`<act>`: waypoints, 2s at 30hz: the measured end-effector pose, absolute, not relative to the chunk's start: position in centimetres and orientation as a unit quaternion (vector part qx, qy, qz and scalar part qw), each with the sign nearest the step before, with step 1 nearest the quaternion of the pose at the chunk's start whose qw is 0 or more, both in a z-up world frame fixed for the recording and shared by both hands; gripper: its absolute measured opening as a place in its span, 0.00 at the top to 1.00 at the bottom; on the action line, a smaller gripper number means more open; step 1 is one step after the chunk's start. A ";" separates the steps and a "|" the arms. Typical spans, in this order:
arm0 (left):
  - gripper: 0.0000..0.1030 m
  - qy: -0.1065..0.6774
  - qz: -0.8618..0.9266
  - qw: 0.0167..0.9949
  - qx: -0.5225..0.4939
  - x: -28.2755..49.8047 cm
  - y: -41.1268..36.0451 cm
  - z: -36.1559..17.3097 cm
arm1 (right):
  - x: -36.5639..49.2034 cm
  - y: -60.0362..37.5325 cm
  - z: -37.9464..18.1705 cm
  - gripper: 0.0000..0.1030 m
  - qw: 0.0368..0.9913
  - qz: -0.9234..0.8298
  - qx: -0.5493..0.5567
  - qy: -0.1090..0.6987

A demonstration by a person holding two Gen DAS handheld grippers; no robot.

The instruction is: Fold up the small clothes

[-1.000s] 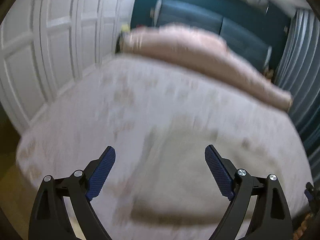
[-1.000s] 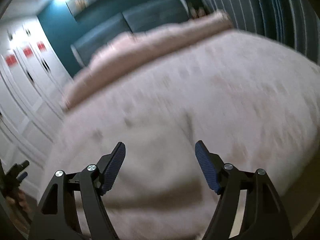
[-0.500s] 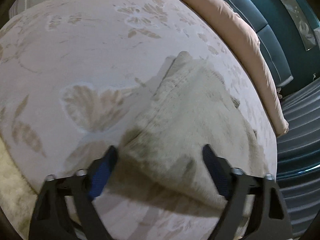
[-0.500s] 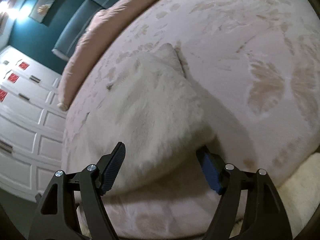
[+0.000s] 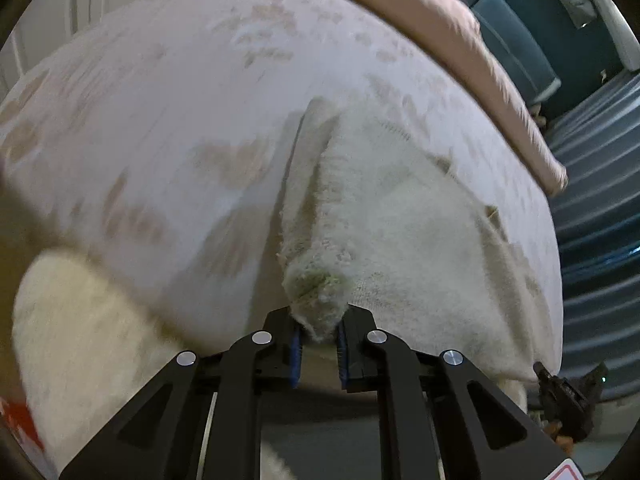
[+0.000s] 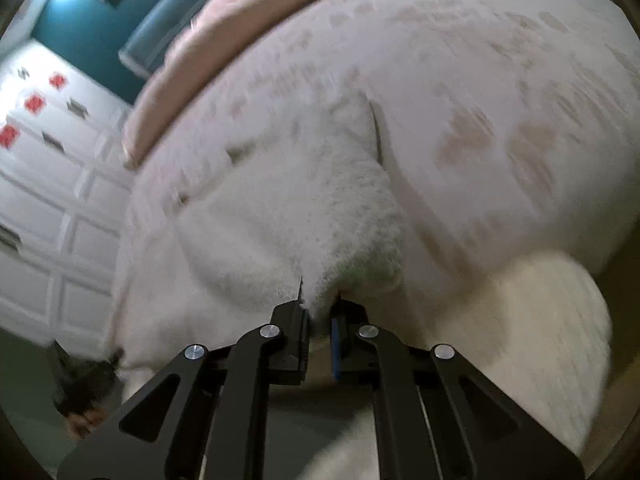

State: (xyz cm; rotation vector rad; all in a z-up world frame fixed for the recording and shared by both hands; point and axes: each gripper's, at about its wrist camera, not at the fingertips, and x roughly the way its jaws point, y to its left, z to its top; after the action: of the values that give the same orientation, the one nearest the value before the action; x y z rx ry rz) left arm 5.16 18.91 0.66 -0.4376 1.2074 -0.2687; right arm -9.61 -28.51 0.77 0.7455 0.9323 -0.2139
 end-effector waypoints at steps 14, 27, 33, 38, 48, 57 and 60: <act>0.39 0.489 -0.097 0.852 -0.157 5.4 19.8 5.4 | -10.9 -30.6 5.1 0.47 0.860 -0.176 0.274 0.392; 0.77 0.552 -0.130 0.811 -0.144 17.1 12.1 -1.8 | 4.1 -30.3 -0.3 0.84 0.857 -0.132 0.226 0.444; 0.94 0.471 -0.158 0.850 -0.178 15.9 14.5 3.8 | -1.2 -31.1 8.3 0.94 0.924 -0.037 0.276 0.262; 0.95 0.522 -0.112 0.836 -0.127 18.4 13.5 -0.6 | 2.2 -35.6 0.4 0.94 0.864 -0.159 0.258 0.403; 0.85 0.534 -0.094 0.834 -0.105 17.8 12.2 -1.8 | 1.7 -35.1 -0.5 0.80 0.843 -0.189 0.291 0.412; 0.73 0.487 -0.188 0.850 -0.074 8.1 7.4 4.3 | -0.6 -17.9 3.2 0.74 0.872 -0.007 0.204 0.445; 0.73 0.521 -0.229 0.821 -0.043 4.8 3.7 2.2 | -0.9 -11.4 0.5 0.75 0.851 0.064 0.189 0.486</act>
State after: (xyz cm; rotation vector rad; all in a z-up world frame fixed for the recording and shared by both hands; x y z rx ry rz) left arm 4.78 3.69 2.20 -0.0924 1.1084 -0.4876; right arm -0.85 -11.37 0.50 0.3985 1.0237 0.1340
